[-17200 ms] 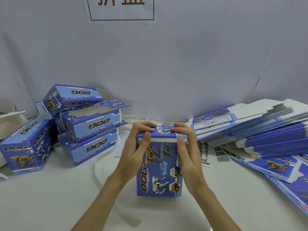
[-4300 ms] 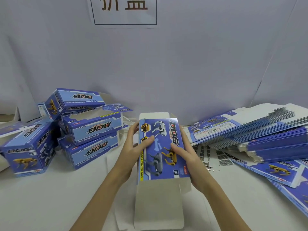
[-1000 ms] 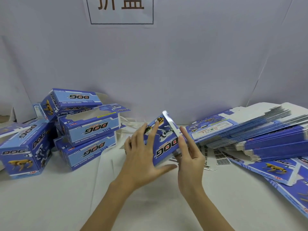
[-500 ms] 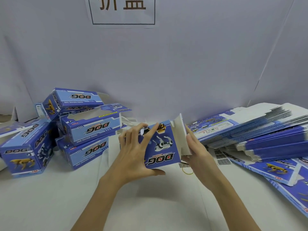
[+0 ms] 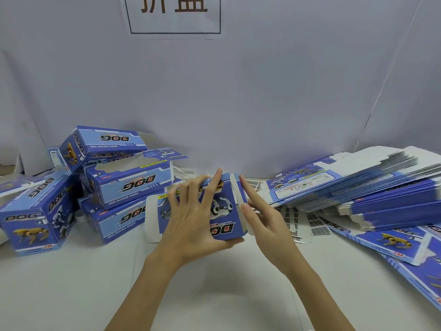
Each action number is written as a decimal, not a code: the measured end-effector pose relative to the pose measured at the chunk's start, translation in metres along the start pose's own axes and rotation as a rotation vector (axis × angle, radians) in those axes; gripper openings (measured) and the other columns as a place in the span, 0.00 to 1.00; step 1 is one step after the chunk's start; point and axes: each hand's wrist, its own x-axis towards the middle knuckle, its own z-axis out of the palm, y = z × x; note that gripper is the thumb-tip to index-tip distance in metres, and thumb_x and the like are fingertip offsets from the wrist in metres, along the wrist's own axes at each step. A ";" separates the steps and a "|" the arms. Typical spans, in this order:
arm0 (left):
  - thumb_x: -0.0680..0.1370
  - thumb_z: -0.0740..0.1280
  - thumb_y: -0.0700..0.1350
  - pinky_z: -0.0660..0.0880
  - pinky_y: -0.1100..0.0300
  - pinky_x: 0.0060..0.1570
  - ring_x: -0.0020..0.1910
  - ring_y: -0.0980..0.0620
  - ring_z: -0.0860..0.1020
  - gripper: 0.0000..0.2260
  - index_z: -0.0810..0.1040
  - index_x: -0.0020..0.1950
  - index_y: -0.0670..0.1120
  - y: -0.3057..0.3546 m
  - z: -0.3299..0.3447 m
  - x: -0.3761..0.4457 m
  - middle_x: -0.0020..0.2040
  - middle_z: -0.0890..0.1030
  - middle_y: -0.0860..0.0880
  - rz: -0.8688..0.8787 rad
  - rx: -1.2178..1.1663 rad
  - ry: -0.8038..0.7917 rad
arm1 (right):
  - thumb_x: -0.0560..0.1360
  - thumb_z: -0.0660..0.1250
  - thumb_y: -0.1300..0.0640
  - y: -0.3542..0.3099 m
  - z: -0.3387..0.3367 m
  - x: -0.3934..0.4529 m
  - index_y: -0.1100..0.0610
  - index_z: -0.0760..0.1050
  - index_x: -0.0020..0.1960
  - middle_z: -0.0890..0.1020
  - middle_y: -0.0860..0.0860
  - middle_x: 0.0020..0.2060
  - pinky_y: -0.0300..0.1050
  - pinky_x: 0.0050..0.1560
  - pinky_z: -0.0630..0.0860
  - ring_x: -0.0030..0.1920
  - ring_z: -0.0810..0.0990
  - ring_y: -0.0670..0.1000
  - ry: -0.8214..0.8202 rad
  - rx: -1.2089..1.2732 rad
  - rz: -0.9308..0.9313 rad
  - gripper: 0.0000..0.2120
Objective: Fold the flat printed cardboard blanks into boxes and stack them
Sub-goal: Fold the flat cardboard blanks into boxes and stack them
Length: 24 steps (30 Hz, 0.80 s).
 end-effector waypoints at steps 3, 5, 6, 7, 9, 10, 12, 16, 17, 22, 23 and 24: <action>0.66 0.63 0.82 0.62 0.36 0.73 0.74 0.47 0.66 0.56 0.49 0.85 0.55 0.002 -0.001 0.001 0.74 0.66 0.48 -0.017 -0.001 -0.008 | 0.83 0.61 0.48 0.000 0.002 0.000 0.31 0.69 0.76 0.83 0.40 0.64 0.51 0.50 0.87 0.65 0.83 0.49 0.053 0.010 0.008 0.23; 0.66 0.64 0.82 0.63 0.35 0.72 0.74 0.46 0.66 0.56 0.50 0.85 0.55 0.005 0.000 0.000 0.75 0.66 0.48 -0.015 0.008 -0.017 | 0.83 0.62 0.48 0.002 0.002 0.000 0.35 0.70 0.77 0.82 0.42 0.66 0.53 0.51 0.87 0.65 0.83 0.50 0.064 0.033 0.022 0.24; 0.66 0.64 0.81 0.63 0.35 0.72 0.74 0.46 0.65 0.56 0.50 0.85 0.55 0.006 0.000 0.000 0.75 0.67 0.48 -0.012 0.011 -0.020 | 0.82 0.62 0.48 0.002 0.003 0.000 0.37 0.70 0.78 0.82 0.43 0.67 0.52 0.51 0.86 0.65 0.83 0.50 0.068 0.045 0.031 0.24; 0.66 0.64 0.81 0.63 0.35 0.72 0.74 0.46 0.65 0.55 0.50 0.85 0.56 0.007 0.001 0.000 0.75 0.67 0.47 -0.013 0.012 -0.023 | 0.82 0.62 0.49 0.002 0.004 0.000 0.38 0.70 0.78 0.82 0.42 0.66 0.50 0.51 0.86 0.66 0.83 0.50 0.073 0.051 0.035 0.25; 0.66 0.64 0.81 0.64 0.34 0.72 0.74 0.45 0.65 0.55 0.50 0.85 0.56 0.008 0.001 -0.001 0.75 0.67 0.47 -0.018 0.014 -0.028 | 0.83 0.62 0.51 0.003 0.005 0.000 0.39 0.69 0.79 0.83 0.39 0.64 0.49 0.50 0.86 0.65 0.83 0.48 0.086 0.045 0.026 0.24; 0.66 0.64 0.81 0.64 0.34 0.72 0.74 0.45 0.65 0.55 0.50 0.85 0.56 0.009 0.000 -0.001 0.75 0.67 0.47 -0.020 0.016 -0.028 | 0.85 0.61 0.53 0.004 0.006 0.000 0.39 0.69 0.79 0.83 0.38 0.64 0.48 0.50 0.86 0.65 0.83 0.47 0.094 0.039 0.017 0.23; 0.66 0.65 0.81 0.64 0.34 0.72 0.74 0.45 0.65 0.55 0.50 0.84 0.56 0.010 0.000 -0.001 0.75 0.67 0.46 -0.023 0.018 -0.027 | 0.87 0.60 0.55 0.005 0.007 0.000 0.38 0.69 0.78 0.83 0.37 0.63 0.47 0.49 0.86 0.64 0.83 0.47 0.109 0.030 0.011 0.23; 0.66 0.65 0.80 0.63 0.34 0.72 0.75 0.45 0.65 0.54 0.51 0.84 0.55 0.012 0.000 -0.001 0.75 0.67 0.47 -0.026 0.015 -0.017 | 0.87 0.60 0.55 0.007 0.009 0.000 0.34 0.70 0.77 0.83 0.41 0.65 0.49 0.49 0.86 0.64 0.84 0.50 0.132 0.015 0.017 0.23; 0.66 0.65 0.80 0.63 0.35 0.73 0.75 0.45 0.65 0.54 0.52 0.84 0.55 0.013 0.000 -0.001 0.75 0.67 0.47 -0.024 0.016 -0.013 | 0.87 0.61 0.54 0.008 0.010 0.000 0.34 0.69 0.77 0.82 0.43 0.66 0.50 0.50 0.86 0.63 0.84 0.51 0.138 0.008 0.017 0.23; 0.66 0.68 0.79 0.61 0.36 0.75 0.75 0.45 0.65 0.55 0.54 0.84 0.54 0.014 0.001 -0.001 0.75 0.67 0.47 -0.030 0.015 -0.021 | 0.87 0.61 0.55 0.011 0.010 0.002 0.32 0.70 0.76 0.82 0.46 0.67 0.50 0.51 0.86 0.62 0.85 0.53 0.143 0.000 0.019 0.23; 0.65 0.68 0.79 0.61 0.37 0.75 0.75 0.45 0.65 0.55 0.54 0.84 0.54 0.014 0.001 -0.001 0.75 0.67 0.47 -0.036 0.013 -0.024 | 0.87 0.61 0.56 0.012 0.009 0.002 0.32 0.71 0.76 0.82 0.46 0.67 0.49 0.51 0.86 0.62 0.85 0.53 0.141 0.009 0.023 0.23; 0.66 0.67 0.79 0.61 0.37 0.75 0.75 0.45 0.65 0.55 0.53 0.84 0.54 0.015 0.000 -0.001 0.75 0.67 0.47 -0.041 0.012 -0.026 | 0.87 0.61 0.56 0.012 0.009 0.002 0.32 0.72 0.75 0.82 0.47 0.67 0.50 0.52 0.86 0.62 0.85 0.53 0.143 0.007 0.025 0.23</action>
